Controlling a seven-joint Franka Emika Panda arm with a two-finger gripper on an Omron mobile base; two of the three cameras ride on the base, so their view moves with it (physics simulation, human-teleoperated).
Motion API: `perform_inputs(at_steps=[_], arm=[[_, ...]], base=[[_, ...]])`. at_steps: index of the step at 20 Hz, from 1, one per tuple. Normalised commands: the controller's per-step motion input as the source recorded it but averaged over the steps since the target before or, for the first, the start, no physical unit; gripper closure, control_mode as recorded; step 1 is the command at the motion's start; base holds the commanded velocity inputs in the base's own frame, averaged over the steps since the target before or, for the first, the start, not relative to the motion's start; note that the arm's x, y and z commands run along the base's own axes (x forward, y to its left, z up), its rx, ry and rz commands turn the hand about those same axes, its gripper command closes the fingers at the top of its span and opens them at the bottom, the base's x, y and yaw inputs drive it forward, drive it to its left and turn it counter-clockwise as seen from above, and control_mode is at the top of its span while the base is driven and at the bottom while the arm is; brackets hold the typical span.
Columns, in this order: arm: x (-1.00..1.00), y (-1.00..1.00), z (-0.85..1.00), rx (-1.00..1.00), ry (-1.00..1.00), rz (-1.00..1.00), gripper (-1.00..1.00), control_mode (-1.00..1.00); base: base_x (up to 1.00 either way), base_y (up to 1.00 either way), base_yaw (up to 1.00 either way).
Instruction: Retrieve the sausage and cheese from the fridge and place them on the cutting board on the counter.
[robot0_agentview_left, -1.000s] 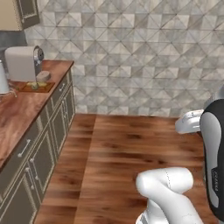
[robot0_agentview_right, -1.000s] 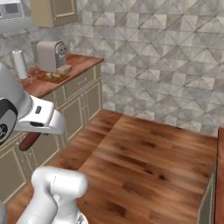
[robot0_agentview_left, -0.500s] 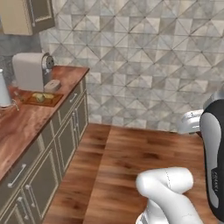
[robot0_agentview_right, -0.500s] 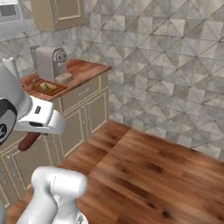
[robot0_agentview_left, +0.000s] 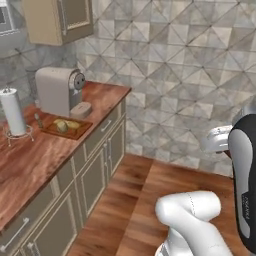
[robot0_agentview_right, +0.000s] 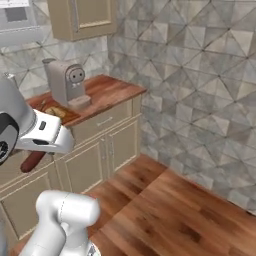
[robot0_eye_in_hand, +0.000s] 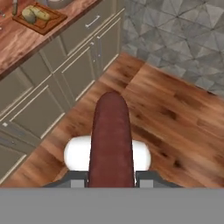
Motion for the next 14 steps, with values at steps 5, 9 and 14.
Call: perform_inputs(at_steps=[5, 9, 14], arm=[[0.0, 0.0, 0.0, 0.0, 0.0, 0.0, 1.0, 1.0], [0.0, 0.0, 0.0, 0.0, 0.0, 0.0, 1.0, 1.0], [0.0, 0.0, 0.0, 0.0, 0.0, 0.0, 1.0, 1.0]], base=[[1.0, 0.0, 0.47], [0.95, -0.09, 0.73], [0.13, -0.03, 1.0]])
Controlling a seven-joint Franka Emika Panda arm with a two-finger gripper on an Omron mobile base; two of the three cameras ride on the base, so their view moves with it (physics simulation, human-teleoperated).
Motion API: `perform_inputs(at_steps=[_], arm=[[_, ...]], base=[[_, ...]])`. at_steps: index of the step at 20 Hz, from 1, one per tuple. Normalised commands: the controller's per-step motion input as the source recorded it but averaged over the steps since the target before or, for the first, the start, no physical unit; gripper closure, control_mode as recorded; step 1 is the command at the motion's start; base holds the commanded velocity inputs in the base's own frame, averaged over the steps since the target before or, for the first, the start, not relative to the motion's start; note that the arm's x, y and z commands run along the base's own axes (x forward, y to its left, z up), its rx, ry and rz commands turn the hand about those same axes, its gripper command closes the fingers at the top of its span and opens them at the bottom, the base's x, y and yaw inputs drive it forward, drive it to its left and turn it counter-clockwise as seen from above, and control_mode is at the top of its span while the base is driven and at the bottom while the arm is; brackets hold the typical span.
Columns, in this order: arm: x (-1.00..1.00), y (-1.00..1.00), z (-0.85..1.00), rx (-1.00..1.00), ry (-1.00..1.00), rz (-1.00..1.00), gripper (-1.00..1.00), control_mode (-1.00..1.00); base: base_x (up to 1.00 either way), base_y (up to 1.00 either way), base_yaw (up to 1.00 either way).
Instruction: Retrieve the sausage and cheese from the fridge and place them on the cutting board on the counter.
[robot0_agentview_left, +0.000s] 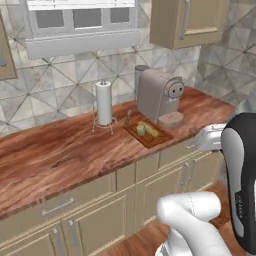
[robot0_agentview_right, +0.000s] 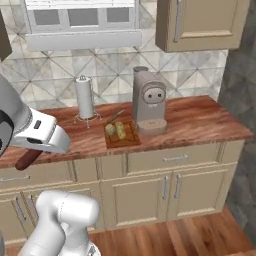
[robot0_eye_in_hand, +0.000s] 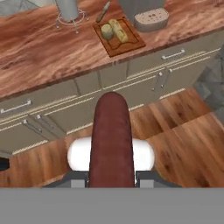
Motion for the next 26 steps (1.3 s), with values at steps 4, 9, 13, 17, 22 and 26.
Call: perform_inputs(at_steps=[4, 9, 13, 17, 22, 26], arm=[[0.0, 0.0, 0.0, 0.0, 0.0, 0.0, 1.0, 1.0], [0.0, 0.0, 0.0, 0.0, 0.0, 0.0, 1.0, 1.0], [0.0, 0.0, 0.0, 0.0, 0.0, 0.0, 1.0, 1.0], [0.0, 0.0, 0.0, 0.0, 0.0, 0.0, 1.0, 1.0], [0.0, 0.0, 0.0, 0.0, 0.0, 0.0, 1.0, 1.0], [0.0, 0.0, 0.0, 0.0, 0.0, 0.0, 1.0, 1.0]], base=[[-0.28, -0.38, 0.79], [-0.61, -0.81, 0.22], [-0.39, -0.98, 0.08], [0.64, -0.31, 0.14], [1.0, 0.02, 0.33], [0.96, -0.03, 0.29]])
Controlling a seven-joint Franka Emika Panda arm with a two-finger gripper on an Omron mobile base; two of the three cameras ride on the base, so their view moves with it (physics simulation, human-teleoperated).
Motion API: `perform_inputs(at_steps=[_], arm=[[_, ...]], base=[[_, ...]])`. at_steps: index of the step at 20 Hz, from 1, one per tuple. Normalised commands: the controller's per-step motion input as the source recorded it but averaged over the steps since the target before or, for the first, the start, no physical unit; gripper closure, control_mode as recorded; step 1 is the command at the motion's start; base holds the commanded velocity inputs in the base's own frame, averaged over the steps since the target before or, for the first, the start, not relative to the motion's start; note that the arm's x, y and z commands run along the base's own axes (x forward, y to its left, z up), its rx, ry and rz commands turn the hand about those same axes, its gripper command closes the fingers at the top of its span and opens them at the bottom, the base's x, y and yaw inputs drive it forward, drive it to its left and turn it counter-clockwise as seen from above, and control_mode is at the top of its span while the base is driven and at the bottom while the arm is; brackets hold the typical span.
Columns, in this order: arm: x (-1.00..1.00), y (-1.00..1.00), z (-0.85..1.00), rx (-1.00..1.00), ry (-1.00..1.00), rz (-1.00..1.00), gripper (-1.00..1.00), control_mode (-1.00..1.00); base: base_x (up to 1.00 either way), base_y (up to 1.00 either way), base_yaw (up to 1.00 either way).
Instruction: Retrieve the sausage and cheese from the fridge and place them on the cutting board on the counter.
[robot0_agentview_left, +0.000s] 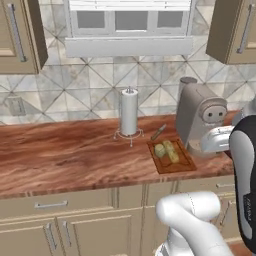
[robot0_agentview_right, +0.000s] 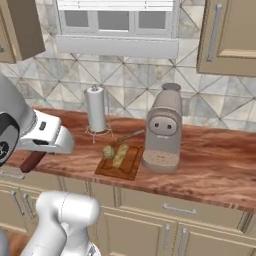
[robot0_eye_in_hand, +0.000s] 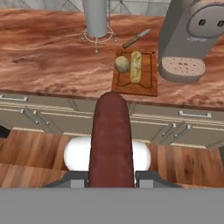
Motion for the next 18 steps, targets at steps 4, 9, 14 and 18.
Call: perform_inputs(at_steps=[4, 9, 14, 18], arm=[[0.0, 0.0, 0.0, 0.0, 0.0, 0.0, 1.0, 1.0], [0.0, 0.0, 0.0, 0.0, 0.0, 0.0, 1.0, 1.0], [0.0, 0.0, 0.0, 0.0, 0.0, 0.0, 1.0, 1.0], [0.0, 0.0, 0.0, 0.0, 0.0, 0.0, 1.0, 1.0]], base=[[0.24, -0.55, 0.1], [0.06, -0.54, 0.0], [0.16, -0.05, 0.0], [0.68, 0.0, 0.0]])
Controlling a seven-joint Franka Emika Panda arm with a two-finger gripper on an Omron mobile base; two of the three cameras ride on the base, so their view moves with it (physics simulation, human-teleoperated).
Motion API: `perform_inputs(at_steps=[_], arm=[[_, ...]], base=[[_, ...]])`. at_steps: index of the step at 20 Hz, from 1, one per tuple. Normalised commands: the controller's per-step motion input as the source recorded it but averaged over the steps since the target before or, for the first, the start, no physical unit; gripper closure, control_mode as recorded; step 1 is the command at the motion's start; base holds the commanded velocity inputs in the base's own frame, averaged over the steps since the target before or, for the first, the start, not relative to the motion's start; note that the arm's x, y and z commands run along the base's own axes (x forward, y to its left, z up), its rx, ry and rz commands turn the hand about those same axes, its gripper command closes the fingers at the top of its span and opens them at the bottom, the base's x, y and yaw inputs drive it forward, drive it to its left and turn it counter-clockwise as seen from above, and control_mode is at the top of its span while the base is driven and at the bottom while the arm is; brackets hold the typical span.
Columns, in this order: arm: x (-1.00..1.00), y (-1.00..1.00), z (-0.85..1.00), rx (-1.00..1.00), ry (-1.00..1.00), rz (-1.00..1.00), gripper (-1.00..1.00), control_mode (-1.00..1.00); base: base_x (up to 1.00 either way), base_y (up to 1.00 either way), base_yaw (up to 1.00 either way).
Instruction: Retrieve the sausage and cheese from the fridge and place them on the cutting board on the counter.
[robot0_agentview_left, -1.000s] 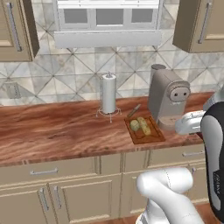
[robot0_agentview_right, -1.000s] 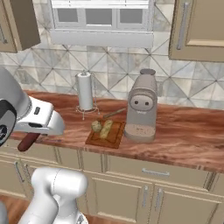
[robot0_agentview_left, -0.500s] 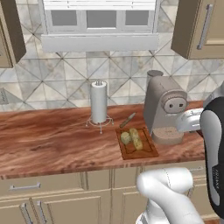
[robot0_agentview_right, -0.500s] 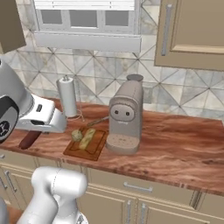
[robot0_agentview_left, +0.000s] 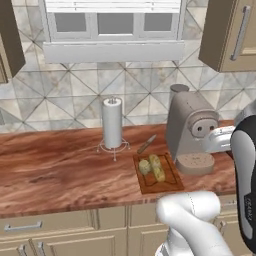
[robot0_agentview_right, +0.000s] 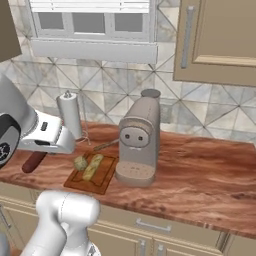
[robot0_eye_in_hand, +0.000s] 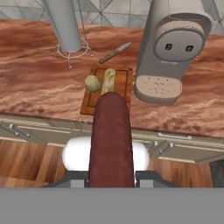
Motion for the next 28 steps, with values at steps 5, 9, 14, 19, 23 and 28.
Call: perform_inputs(at_steps=[5, 9, 14, 19, 23, 28], arm=[[0.0, 0.0, 0.0, 0.0, 0.0, 0.0, 1.0, 1.0], [0.16, 0.0, -0.08, 0.0, 0.0, -0.01, 1.0, -1.0], [0.89, 0.01, -0.43, 0.0, 0.01, -0.07, 1.0, -1.0], [0.84, 0.0, -0.44, 0.0, 0.02, -0.11, 1.0, -1.0], [0.43, 0.0, -0.48, 0.0, 0.0, -0.1, 1.0, -1.0], [0.47, 0.0, -0.46, 0.0, 0.07, -0.01, 1.0, -1.0]], base=[[0.27, 0.0, 0.0], [0.29, 0.0, 0.0], [0.0, 0.0, 0.0], [0.0, 0.0, 0.0], [0.0, 0.0, 0.0], [0.0, 0.0, 0.0]])
